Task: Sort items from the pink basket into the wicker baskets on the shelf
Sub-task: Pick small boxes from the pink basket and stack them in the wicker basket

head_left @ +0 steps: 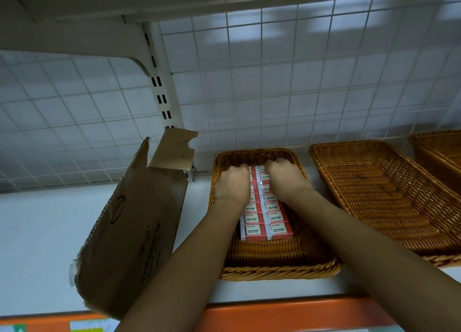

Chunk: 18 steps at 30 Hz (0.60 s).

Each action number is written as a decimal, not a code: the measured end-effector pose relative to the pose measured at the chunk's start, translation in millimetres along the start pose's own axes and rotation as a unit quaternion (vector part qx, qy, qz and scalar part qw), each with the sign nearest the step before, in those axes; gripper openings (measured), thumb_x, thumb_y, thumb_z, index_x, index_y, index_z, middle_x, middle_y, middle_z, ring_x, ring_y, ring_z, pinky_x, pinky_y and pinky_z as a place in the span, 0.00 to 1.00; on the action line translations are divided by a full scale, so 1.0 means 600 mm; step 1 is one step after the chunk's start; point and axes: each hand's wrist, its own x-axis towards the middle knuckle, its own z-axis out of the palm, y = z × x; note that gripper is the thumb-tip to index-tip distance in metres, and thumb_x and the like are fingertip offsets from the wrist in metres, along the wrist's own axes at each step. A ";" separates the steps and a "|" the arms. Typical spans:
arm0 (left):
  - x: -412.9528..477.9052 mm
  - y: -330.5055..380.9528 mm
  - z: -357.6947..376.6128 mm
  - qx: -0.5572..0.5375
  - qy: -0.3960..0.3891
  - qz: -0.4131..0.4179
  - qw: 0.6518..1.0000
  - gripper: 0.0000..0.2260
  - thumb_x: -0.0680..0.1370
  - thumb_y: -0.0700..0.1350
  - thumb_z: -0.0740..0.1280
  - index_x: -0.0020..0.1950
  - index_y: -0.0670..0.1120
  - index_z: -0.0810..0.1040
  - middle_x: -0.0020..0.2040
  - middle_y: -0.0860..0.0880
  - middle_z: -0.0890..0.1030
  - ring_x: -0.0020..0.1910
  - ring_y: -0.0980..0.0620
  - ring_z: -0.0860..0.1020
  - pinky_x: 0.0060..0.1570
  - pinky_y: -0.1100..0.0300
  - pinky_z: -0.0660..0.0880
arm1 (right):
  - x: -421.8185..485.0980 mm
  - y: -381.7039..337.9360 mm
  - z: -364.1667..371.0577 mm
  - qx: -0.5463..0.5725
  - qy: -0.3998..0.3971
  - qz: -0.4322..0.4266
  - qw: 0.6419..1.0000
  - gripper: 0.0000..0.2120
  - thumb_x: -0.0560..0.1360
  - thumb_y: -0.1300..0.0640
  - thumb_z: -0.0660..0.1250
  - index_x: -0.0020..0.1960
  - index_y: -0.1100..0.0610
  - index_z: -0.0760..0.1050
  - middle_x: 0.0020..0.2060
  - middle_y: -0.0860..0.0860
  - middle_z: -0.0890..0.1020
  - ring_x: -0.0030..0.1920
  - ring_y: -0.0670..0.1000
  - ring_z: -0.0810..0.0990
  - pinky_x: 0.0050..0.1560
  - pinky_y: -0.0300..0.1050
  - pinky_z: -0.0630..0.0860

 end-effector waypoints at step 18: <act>0.008 0.250 -0.062 0.054 0.108 0.165 0.979 0.10 0.77 0.44 0.62 0.57 0.46 0.76 0.56 0.44 0.78 0.56 0.43 0.76 0.48 0.54 0.74 | -0.098 0.173 -0.153 -0.043 0.104 0.029 0.993 0.14 0.75 0.56 0.62 0.58 0.60 0.73 0.56 0.59 0.77 0.57 0.61 0.76 0.52 0.50 0.74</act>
